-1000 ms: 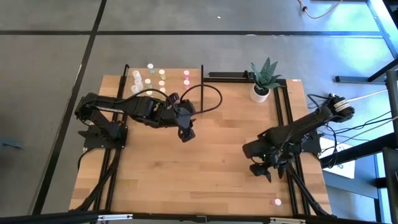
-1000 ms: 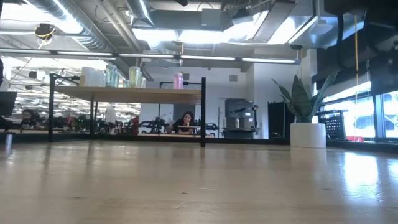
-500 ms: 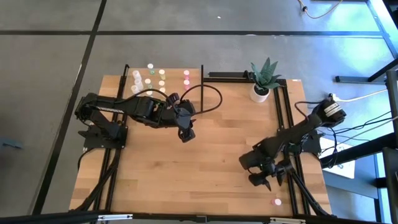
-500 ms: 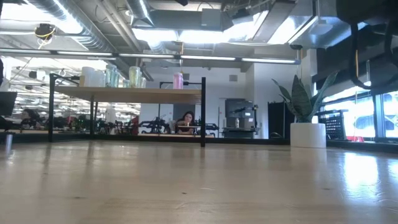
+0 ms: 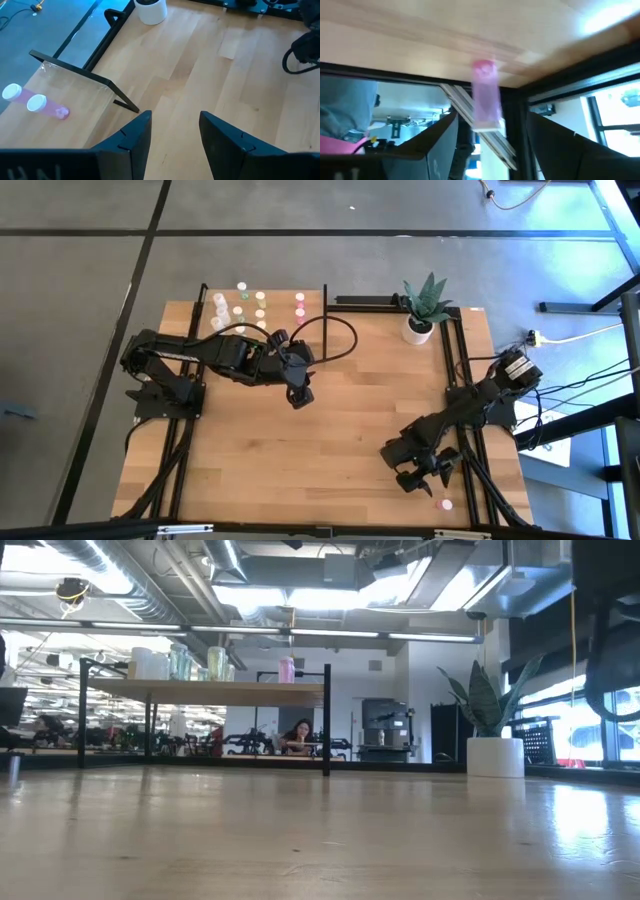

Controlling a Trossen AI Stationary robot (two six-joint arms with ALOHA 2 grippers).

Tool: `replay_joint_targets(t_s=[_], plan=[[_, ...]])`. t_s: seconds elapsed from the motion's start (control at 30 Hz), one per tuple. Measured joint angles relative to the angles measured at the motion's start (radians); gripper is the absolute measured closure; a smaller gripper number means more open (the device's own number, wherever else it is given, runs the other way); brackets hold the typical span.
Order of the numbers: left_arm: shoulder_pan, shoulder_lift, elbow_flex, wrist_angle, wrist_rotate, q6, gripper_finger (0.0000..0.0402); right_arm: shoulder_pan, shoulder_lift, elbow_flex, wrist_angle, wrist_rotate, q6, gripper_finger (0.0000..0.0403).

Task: Pick and place medicine bottles onto shelf by color
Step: Put the pink pill bottle aligned with the other pink pill bottle on the shelf

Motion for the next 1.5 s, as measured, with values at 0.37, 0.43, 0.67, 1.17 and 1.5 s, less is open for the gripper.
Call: replay_joint_targets(t_s=[0.37,0.43,0.67,1.17,1.5], plan=[[0.000,0.000,0.000,0.000,0.000,0.000,0.0243,0.040,0.088,0.001,0.160,0.001,0.055,0.0164],[0.000,0.000,0.000,0.000,0.000,0.000,0.0243,0.049,0.096,0.001,0.160,0.001,0.055,0.0164],[0.000,0.000,0.000,0.000,0.000,0.000,0.0243,0.078,0.125,0.001,0.165,-0.014,0.055,0.0164],[0.000,0.000,0.000,0.000,0.000,0.001,0.0243,0.094,0.126,0.001,0.190,-0.049,0.055,0.0164],[0.000,0.000,0.000,0.000,0.000,0.001,0.0243,0.121,0.126,0.001,0.189,-0.059,0.074,0.0164]])
